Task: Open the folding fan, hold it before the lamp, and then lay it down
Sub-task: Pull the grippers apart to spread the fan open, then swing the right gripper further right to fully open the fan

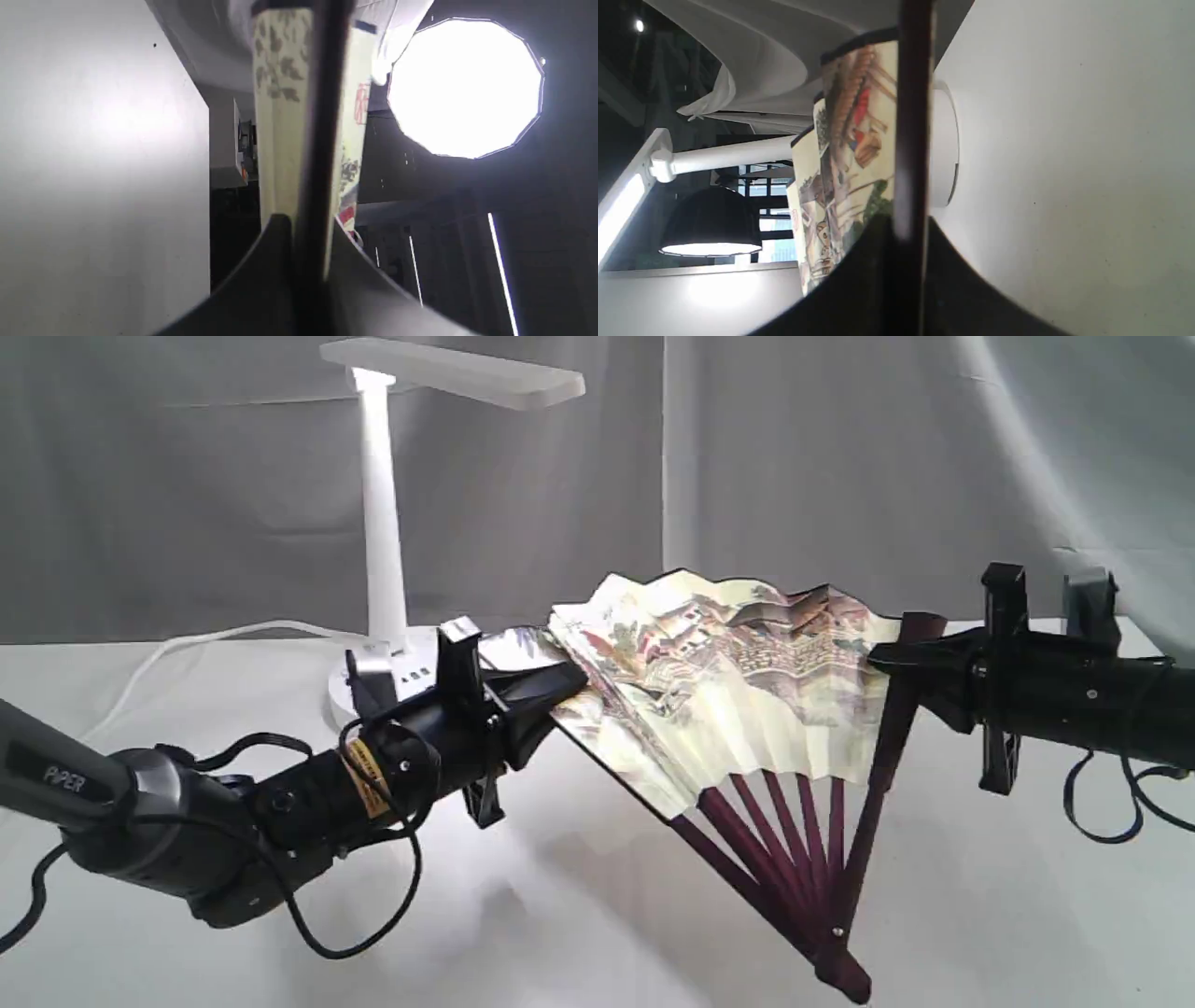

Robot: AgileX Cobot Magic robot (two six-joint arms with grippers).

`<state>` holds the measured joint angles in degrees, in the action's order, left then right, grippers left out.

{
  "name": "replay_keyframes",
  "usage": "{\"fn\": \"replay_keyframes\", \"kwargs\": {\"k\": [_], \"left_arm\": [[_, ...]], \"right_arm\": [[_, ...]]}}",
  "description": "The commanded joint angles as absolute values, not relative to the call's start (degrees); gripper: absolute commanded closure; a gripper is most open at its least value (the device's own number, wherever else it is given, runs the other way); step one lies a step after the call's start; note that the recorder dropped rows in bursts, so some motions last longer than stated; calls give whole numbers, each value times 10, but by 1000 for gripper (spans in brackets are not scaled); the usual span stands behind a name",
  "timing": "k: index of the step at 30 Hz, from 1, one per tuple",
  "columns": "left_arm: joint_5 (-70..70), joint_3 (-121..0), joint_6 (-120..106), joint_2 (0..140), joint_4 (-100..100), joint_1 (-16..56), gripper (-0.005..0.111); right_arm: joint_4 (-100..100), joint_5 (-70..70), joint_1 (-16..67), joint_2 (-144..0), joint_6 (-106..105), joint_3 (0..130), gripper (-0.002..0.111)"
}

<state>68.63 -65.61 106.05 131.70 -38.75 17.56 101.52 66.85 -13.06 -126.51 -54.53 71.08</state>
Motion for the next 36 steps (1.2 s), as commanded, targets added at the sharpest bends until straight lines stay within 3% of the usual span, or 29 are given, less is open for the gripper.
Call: {"fn": "replay_keyframes", "kwargs": {"k": [1,22,36], "left_arm": [[700,-656,1043,1294,-332,176,107],[700,-538,1017,1272,-212,210,107],[700,-474,941,1199,-35,277,107]], "right_arm": [[999,685,-145,-1264,-555,711,108],[999,700,-163,-1264,-555,711,108],[999,700,-234,-1264,-555,711,108]]}}
